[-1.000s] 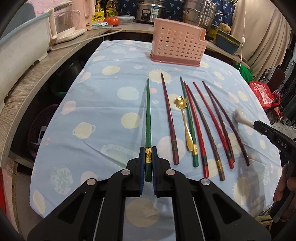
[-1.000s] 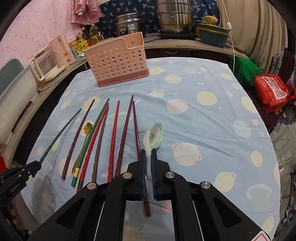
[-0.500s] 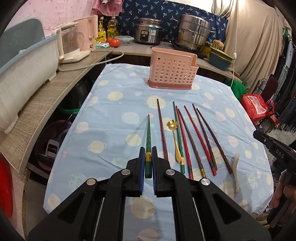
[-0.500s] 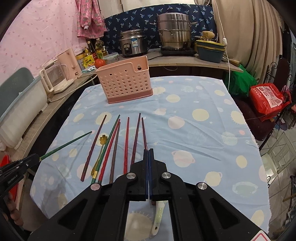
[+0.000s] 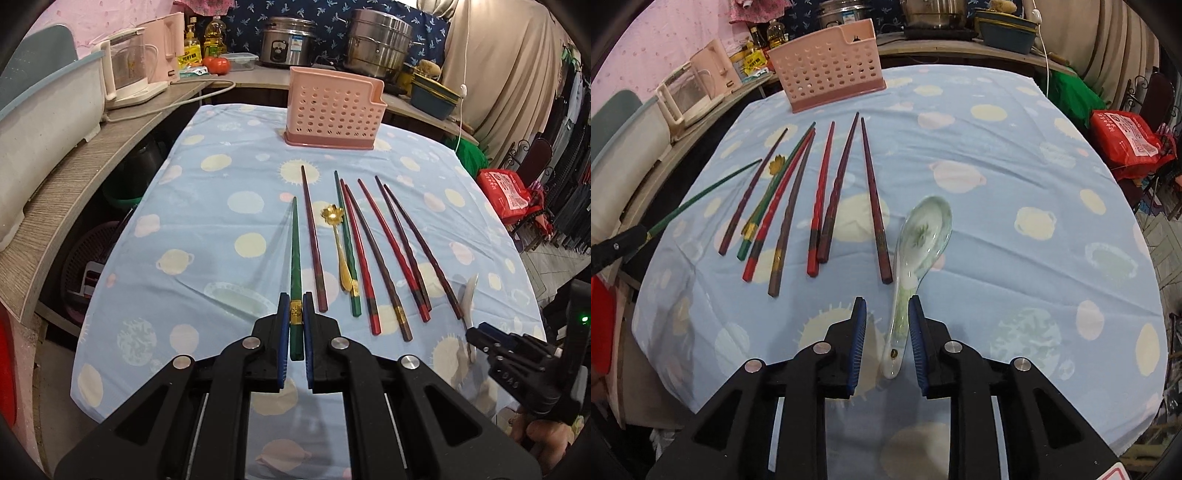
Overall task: Organize utensils
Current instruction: 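Lift and carry the spoon and chopstick over the pink basket with both tools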
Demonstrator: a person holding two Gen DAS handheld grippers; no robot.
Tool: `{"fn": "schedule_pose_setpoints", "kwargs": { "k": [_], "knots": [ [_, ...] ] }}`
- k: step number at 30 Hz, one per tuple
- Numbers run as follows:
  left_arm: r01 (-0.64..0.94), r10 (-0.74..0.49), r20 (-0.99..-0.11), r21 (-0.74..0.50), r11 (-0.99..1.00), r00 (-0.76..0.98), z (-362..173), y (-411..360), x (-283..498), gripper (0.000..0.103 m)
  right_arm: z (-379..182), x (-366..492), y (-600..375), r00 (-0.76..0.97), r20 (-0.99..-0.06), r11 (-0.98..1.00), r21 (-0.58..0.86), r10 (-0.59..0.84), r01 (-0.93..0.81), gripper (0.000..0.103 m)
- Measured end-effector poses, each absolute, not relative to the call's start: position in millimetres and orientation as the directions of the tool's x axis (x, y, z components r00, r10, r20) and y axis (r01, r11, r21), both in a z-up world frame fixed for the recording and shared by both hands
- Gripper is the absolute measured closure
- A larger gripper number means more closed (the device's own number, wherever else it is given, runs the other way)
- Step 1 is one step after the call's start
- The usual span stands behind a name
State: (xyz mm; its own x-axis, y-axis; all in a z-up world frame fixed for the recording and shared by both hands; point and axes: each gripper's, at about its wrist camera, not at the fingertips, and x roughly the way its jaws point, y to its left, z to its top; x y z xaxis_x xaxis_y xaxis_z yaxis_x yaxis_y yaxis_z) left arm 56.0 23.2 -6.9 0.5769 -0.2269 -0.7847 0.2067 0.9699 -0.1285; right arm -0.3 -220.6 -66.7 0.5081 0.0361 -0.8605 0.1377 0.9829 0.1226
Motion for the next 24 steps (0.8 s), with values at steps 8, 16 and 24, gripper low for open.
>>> {"fn": "schedule_pose_setpoints", "kwargs": {
  "k": [8, 16, 24],
  "knots": [
    [0.207, -0.228, -0.791, -0.131, 0.969, 0.568, -11, 22, 55, 0.096, -75, 0, -222, 0.503, -0.864, 0.987, 0.081, 0.001, 0.137, 0.093],
    [0.202, -0.235, -0.756, -0.138, 0.970, 0.611, 18, 27, 61, 0.096, -31, 6, -230, 0.574, -0.819, 0.983, 0.122, 0.020, 0.140, 0.096],
    [0.200, -0.236, -0.700, -0.135, 0.970, 0.674, 64, 31, 89, 0.097, 21, 41, -237, 0.650, -0.758, 0.979, 0.169, 0.052, 0.119, 0.096]
  ]
}}
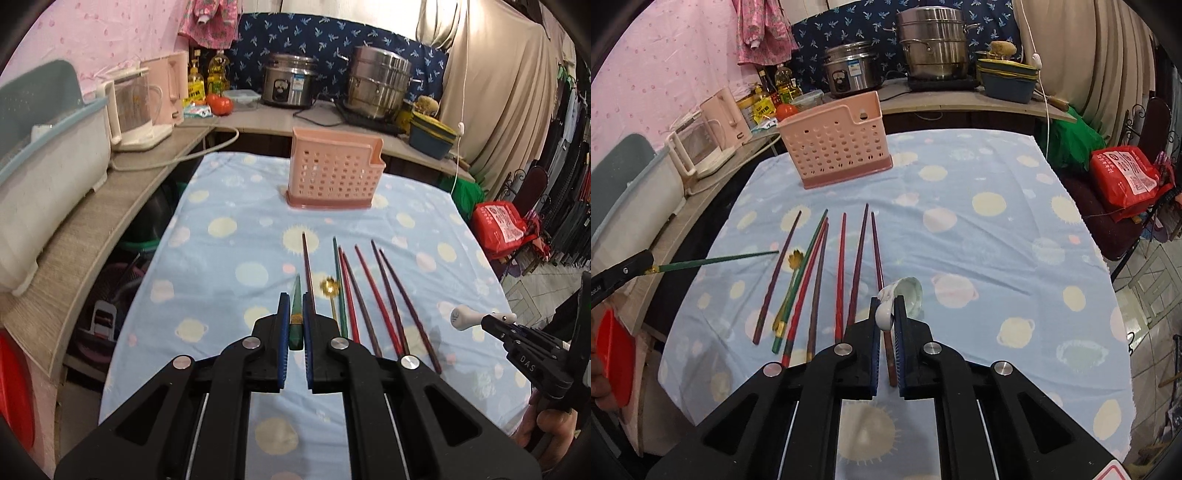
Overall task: Organize utensils
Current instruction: 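Lift and carry the spoon and chopstick over the pink basket with both tools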
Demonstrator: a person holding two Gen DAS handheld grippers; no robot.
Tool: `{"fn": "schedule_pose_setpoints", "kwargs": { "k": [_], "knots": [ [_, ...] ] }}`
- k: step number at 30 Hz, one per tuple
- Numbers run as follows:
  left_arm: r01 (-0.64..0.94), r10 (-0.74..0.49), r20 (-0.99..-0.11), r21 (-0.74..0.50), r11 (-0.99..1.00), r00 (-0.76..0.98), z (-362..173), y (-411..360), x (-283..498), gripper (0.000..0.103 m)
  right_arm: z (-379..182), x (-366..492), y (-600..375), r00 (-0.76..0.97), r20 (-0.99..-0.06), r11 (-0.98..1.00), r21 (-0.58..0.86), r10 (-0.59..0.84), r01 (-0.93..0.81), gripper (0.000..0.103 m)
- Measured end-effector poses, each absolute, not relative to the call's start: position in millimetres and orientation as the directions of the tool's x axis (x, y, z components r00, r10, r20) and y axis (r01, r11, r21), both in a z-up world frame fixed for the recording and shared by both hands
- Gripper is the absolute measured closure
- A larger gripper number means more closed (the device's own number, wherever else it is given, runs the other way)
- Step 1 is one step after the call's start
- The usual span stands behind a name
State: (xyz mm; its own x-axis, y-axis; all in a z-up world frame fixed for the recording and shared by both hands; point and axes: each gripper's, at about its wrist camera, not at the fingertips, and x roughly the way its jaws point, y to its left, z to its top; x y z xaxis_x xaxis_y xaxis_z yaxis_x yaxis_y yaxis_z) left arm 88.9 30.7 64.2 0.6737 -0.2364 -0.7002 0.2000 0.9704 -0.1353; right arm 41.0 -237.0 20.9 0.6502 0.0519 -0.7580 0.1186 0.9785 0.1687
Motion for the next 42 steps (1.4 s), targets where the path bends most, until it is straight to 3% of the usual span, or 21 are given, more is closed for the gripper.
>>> {"fn": "schedule_pose_setpoints", "kwargs": {
  "k": [22, 35, 42],
  "knots": [
    [0.229, -0.228, -0.559, -0.069, 0.971, 0.797, 170, 6, 211, 0.097, 82, 169, -247, 0.711, -0.692, 0.978, 0.206, 0.125, 0.028, 0.096],
    [0.222, -0.220, -0.360, -0.037, 0.974, 0.907, 281, -28, 301, 0.097, 111, 282, -257, 0.698, -0.686, 0.962, 0.273, 0.206, -0.015, 0.096],
    [0.216, -0.220, -0.367, -0.053, 0.975, 0.904, 279, -45, 348, 0.097, 96, 343, -249, 0.657, -0.720, 0.958, 0.288, 0.222, -0.007, 0.096]
  ]
}}
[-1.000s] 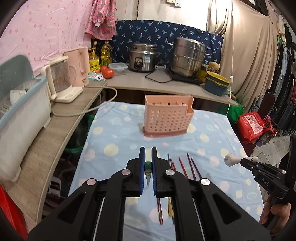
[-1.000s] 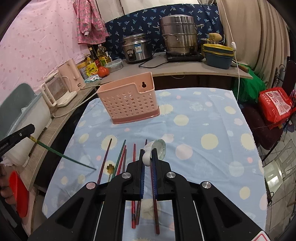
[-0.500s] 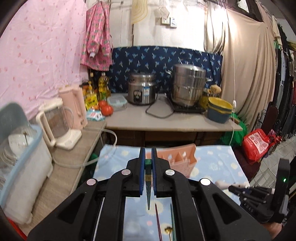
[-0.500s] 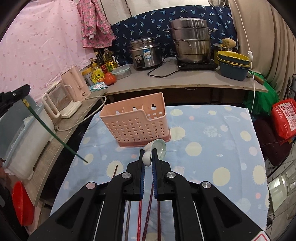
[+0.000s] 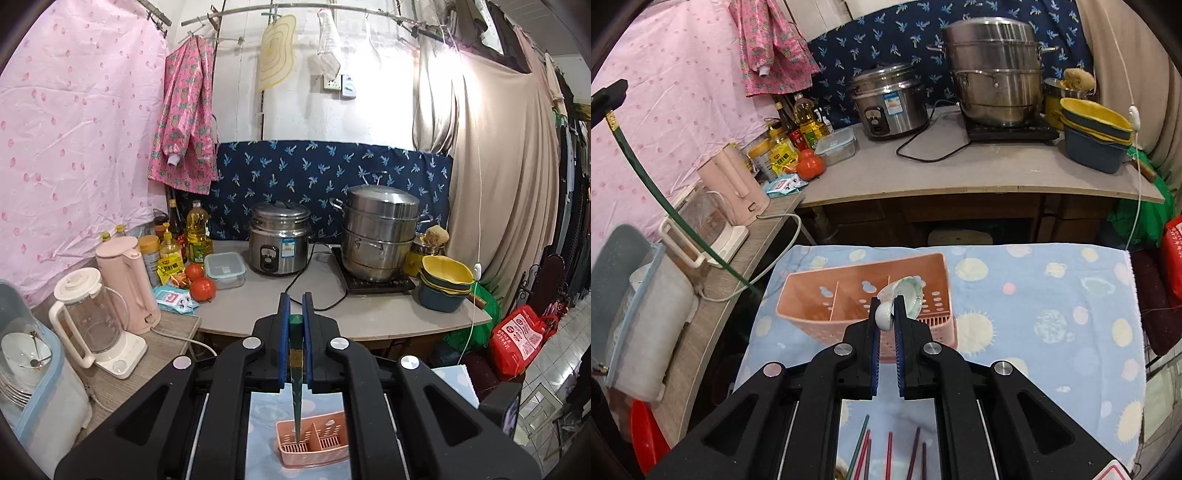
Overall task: Organize utensils
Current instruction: 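Lift and carry the spoon and chopstick over the pink basket with both tools, then open both tools to drop the chopstick and spoon into the basket, then move both tools back down toward the remaining chopsticks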
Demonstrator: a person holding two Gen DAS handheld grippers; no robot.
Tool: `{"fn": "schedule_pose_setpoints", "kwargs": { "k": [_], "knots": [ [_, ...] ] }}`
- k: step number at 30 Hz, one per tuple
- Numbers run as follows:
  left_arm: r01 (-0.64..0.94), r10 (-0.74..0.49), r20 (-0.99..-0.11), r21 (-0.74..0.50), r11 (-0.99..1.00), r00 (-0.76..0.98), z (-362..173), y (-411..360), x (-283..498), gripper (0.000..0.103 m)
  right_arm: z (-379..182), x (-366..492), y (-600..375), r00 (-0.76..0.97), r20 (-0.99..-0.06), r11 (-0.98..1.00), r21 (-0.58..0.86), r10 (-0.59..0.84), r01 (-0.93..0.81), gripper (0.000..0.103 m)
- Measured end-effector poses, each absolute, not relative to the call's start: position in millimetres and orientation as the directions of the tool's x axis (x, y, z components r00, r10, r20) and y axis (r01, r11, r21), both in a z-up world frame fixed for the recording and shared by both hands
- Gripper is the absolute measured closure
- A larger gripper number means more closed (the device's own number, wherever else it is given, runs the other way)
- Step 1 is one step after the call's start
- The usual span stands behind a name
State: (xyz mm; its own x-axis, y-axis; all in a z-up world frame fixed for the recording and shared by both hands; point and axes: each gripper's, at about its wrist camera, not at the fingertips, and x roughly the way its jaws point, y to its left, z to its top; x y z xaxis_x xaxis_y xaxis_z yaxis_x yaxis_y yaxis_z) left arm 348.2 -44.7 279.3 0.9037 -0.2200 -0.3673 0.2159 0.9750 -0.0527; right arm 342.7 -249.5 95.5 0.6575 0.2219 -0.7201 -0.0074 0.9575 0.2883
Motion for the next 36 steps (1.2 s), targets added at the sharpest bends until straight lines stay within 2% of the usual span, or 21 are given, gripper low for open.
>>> {"fn": "schedule_pose_setpoints", "kwargs": {
  "k": [9, 11, 12, 13, 15, 16, 26, 36],
  "knots": [
    [0.215, -0.211, -0.494, -0.049, 0.975, 0.844, 205, -52, 388, 0.096, 50, 381, -257, 0.587, -0.779, 0.954, 0.299, 0.221, 0.037, 0.096],
    [0.213, -0.210, -0.514, -0.054, 0.976, 0.832, 191, -53, 390, 0.096, 48, 381, -258, 0.590, -0.779, 0.954, 0.297, 0.215, 0.044, 0.092],
    [0.203, -0.200, -0.523, -0.053, 0.978, 0.829, 186, -52, 390, 0.089, 49, 379, -259, 0.597, -0.776, 0.956, 0.289, 0.203, 0.051, 0.091],
    [0.197, -0.198, -0.529, -0.058, 0.979, 0.826, 182, -51, 390, 0.075, 50, 377, -260, 0.602, -0.774, 0.958, 0.283, 0.196, 0.053, 0.088],
    [0.182, -0.188, -0.531, -0.063, 0.981, 0.827, 175, -47, 386, 0.059, 53, 372, -262, 0.612, -0.767, 0.957, 0.283, 0.191, 0.056, 0.083],
    [0.177, -0.182, -0.531, -0.061, 0.982, 0.827, 173, -46, 383, 0.058, 55, 368, -263, 0.618, -0.762, 0.956, 0.287, 0.192, 0.058, 0.080],
    [0.134, -0.149, -0.605, -0.070, 0.989, 0.782, 126, -13, 330, 0.058, 85, 285, -260, 0.685, -0.711, 0.965, 0.257, 0.157, 0.045, 0.068],
    [0.118, -0.148, -0.728, -0.092, 0.989, 0.670, 48, 9, 243, 0.058, 57, 177, -261, 0.656, -0.750, 0.976, 0.197, 0.086, 0.097, 0.068]
  ]
}}
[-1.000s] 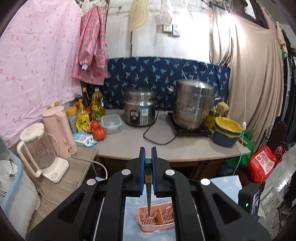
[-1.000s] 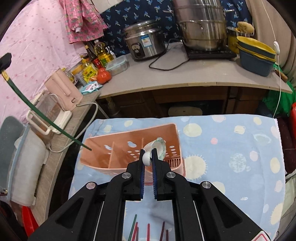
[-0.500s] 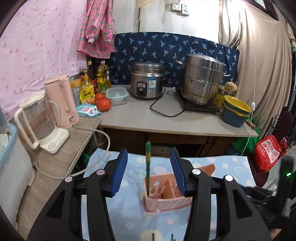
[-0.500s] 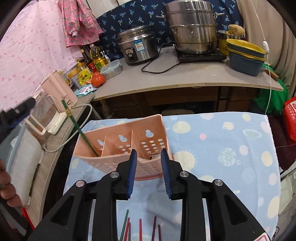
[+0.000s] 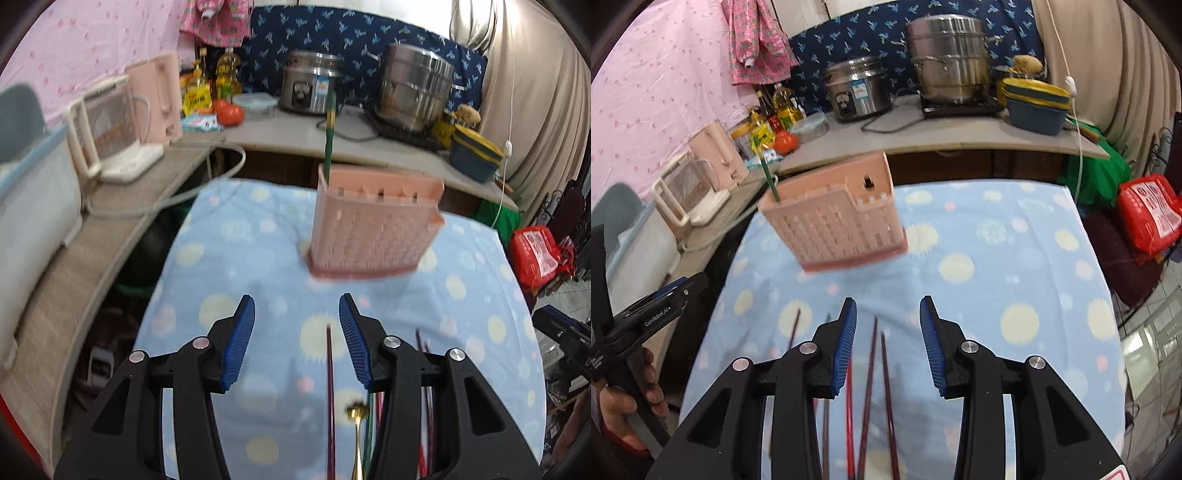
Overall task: Organize utensils
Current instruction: 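Move both tools back down toward the remaining chopsticks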
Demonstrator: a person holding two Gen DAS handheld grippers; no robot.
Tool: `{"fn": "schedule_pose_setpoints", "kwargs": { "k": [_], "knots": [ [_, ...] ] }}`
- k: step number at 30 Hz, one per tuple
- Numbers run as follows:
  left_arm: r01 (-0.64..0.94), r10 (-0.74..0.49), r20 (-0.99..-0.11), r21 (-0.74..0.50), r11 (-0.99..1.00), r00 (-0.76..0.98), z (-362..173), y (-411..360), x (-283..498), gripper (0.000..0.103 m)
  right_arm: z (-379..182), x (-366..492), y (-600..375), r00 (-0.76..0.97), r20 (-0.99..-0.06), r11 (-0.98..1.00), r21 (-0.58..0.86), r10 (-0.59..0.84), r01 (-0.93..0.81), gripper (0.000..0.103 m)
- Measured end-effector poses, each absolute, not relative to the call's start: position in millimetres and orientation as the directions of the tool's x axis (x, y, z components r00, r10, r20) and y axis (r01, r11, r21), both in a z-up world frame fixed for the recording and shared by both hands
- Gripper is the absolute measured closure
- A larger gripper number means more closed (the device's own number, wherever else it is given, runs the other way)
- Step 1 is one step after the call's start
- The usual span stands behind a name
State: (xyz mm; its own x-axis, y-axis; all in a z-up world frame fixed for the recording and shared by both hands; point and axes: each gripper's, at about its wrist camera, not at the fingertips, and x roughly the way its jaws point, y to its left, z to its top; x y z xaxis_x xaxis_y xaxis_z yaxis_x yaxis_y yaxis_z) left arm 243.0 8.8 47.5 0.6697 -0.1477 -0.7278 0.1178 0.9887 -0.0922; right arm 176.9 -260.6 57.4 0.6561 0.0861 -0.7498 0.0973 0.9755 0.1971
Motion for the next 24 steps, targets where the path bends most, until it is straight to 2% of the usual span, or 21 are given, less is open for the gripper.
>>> {"fn": "schedule_pose_setpoints", "kwargs": {
  "k": [11, 24],
  "knots": [
    [0.136, -0.162, -0.832, -0.105, 0.985, 0.531, -31, 12, 163, 0.058, -3, 90, -252, 0.549, -0.835, 0.982, 0.120, 0.022, 0.143, 0.068],
    [0.174, -0.193, -0.864, -0.124, 0.977, 0.466, -71, -4, 126, 0.058, -51, 58, -228, 0.470, -0.880, 0.984, 0.132, 0.061, 0.118, 0.072]
  ]
}}
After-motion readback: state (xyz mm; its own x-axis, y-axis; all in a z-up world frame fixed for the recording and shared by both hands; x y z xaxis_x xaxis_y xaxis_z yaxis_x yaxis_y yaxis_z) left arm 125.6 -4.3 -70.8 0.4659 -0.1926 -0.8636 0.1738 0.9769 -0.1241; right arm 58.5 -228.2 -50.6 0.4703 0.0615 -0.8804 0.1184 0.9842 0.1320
